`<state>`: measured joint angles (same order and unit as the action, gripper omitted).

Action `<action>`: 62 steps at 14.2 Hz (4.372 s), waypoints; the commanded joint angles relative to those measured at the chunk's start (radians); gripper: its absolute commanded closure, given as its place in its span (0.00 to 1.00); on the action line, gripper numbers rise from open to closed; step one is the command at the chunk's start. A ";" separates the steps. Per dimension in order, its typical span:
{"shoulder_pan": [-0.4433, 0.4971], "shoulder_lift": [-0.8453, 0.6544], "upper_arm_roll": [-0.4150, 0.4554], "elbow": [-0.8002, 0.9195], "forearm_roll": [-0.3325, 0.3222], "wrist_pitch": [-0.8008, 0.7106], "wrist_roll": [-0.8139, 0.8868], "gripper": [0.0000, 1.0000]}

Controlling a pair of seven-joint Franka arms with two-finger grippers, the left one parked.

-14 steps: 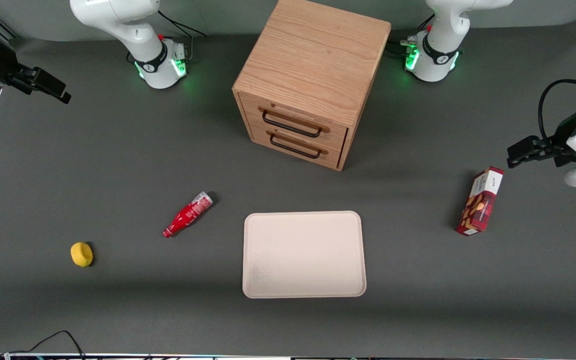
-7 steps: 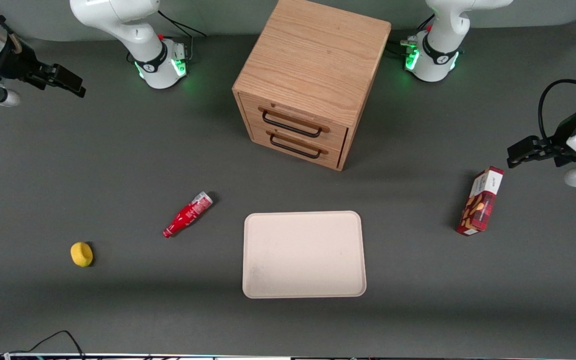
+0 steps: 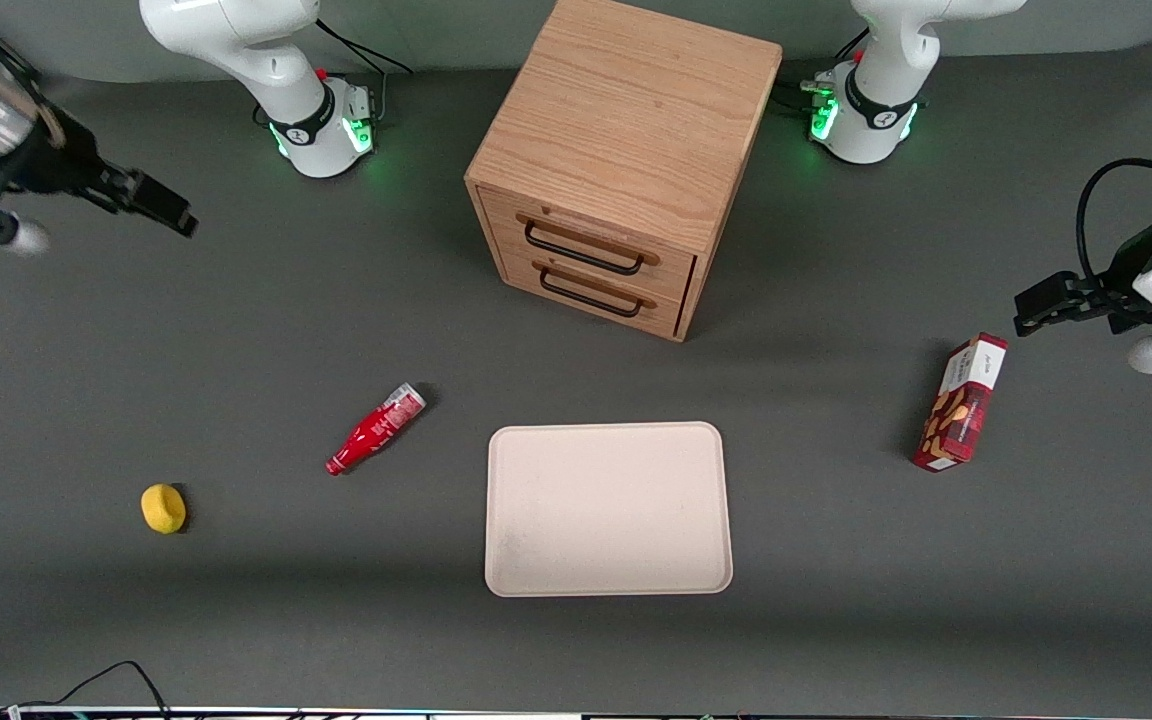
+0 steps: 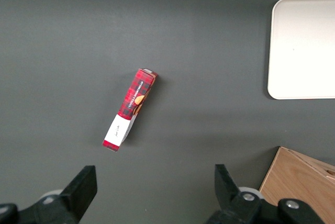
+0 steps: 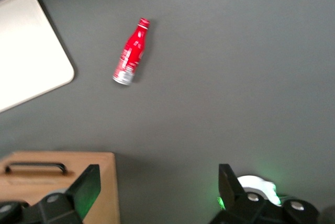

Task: Place coke bottle on tray
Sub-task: 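Reach the right gripper down to the red Coca-Cola bottle and grasp it, then lift the bottle and carry it over the cream tray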

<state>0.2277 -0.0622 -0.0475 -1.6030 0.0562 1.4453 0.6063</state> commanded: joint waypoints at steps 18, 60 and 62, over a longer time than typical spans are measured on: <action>0.024 0.614 0.078 -0.241 0.011 0.852 0.477 0.00; 0.064 1.028 0.359 0.499 -0.125 0.649 -0.132 1.00; 0.061 1.036 0.359 0.499 -0.182 0.650 -0.192 1.00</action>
<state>0.2831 0.9573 0.3096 -1.1492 -0.0816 2.1040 0.4782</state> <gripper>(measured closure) 0.463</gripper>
